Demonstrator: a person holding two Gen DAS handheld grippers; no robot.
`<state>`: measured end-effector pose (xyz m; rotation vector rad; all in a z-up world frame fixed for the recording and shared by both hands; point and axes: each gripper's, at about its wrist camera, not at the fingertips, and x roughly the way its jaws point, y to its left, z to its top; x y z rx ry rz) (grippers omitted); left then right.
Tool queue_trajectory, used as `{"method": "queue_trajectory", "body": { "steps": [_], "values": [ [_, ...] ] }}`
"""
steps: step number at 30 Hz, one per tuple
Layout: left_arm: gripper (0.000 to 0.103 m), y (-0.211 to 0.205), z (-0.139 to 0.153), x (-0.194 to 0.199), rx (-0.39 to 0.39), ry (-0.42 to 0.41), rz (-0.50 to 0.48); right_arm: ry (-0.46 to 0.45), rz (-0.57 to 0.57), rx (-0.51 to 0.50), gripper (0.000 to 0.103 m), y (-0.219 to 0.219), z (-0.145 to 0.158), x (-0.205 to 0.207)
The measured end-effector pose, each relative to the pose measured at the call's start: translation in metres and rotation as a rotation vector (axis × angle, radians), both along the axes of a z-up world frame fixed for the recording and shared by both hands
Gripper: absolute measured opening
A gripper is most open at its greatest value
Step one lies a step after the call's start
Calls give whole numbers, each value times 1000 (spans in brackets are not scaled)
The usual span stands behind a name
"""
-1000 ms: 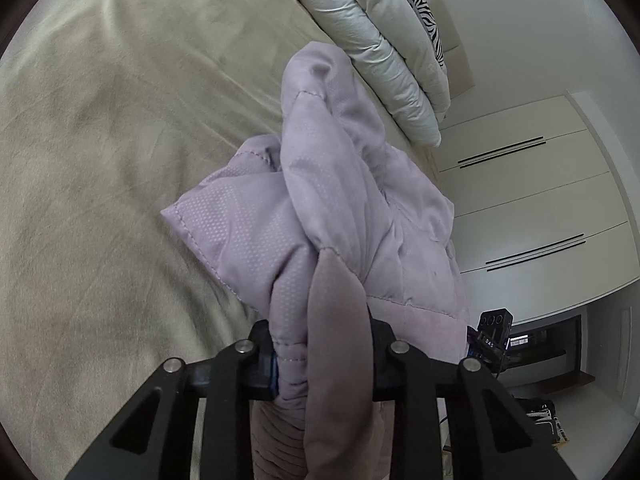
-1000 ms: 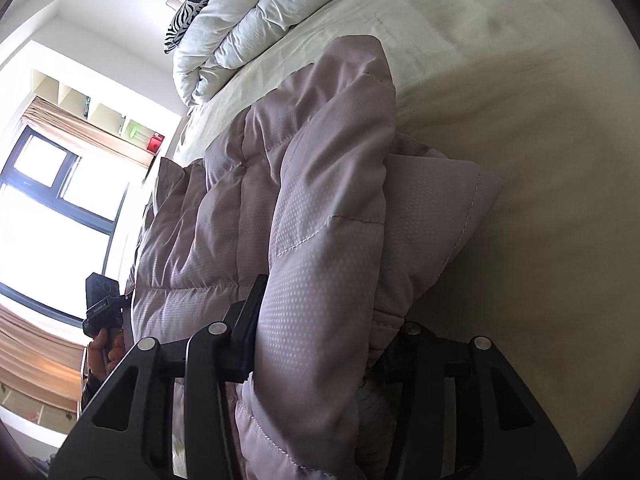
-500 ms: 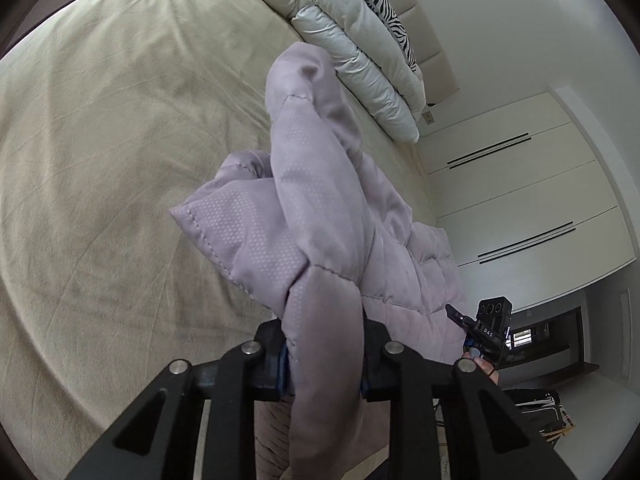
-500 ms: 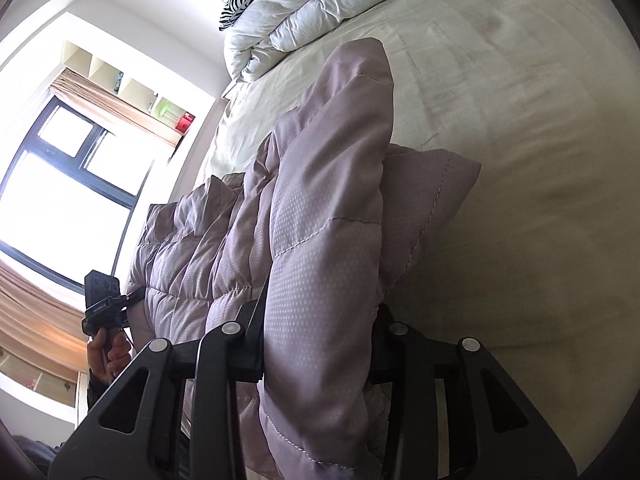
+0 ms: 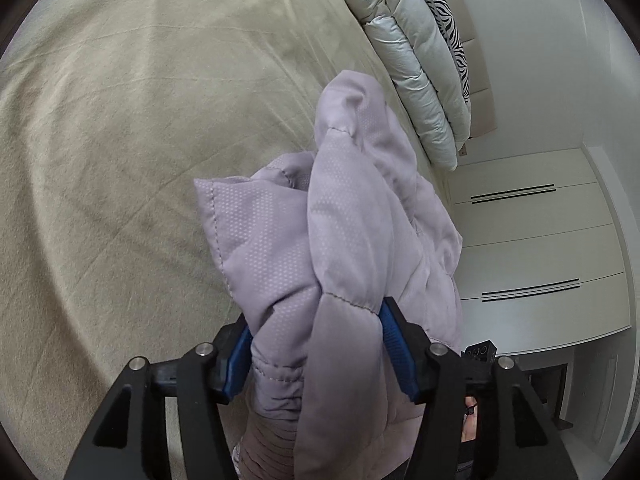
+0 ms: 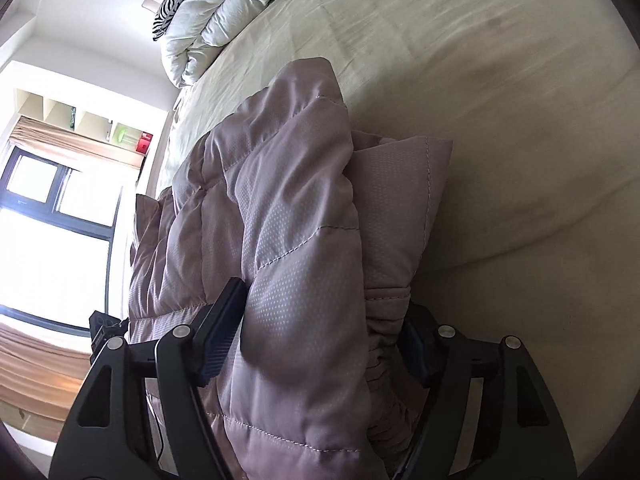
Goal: Fold large clothes
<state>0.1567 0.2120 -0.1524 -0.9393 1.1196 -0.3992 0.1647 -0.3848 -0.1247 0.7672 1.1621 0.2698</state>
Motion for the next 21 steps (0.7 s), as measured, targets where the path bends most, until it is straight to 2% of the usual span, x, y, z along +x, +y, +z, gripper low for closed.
{"method": "queue_trajectory", "body": {
  "steps": [3, 4, 6, 8, 10, 12, 14, 16, 17, 18, 21],
  "values": [
    [62, 16, 16, -21, 43, -46, 27, -17, -44, 5, 70, -5, 7, -10],
    [66, 20, 26, -28, 76, -73, 43, -32, -56, -10, 70, -8, 14, -14],
    [72, 29, 53, -48, 179, -154, 80, -85, -86, -68, 70, -24, 29, -39],
    [82, 28, 86, -68, 313, -251, 112, -145, -119, -165, 70, -26, 56, -53],
    [96, 11, 125, -85, 489, -355, 148, -222, -141, -308, 70, -22, 89, -71],
    [103, -13, 161, -103, 646, -467, 183, -320, -138, -432, 70, -3, 123, -93],
    [103, -42, 194, -123, 771, -575, 219, -431, -117, -528, 71, 22, 156, -115],
    [103, -69, 222, -139, 871, -668, 266, -531, -98, -577, 84, 50, 182, -131],
    [103, -83, 234, -147, 924, -704, 302, -573, -101, -598, 96, 69, 195, -132],
    [103, -98, 244, -153, 985, -737, 338, -606, -110, -622, 99, 82, 207, -139],
    [103, -135, 265, -176, 1124, -864, 431, -710, -116, -701, 99, 114, 234, -169]
  ]
}}
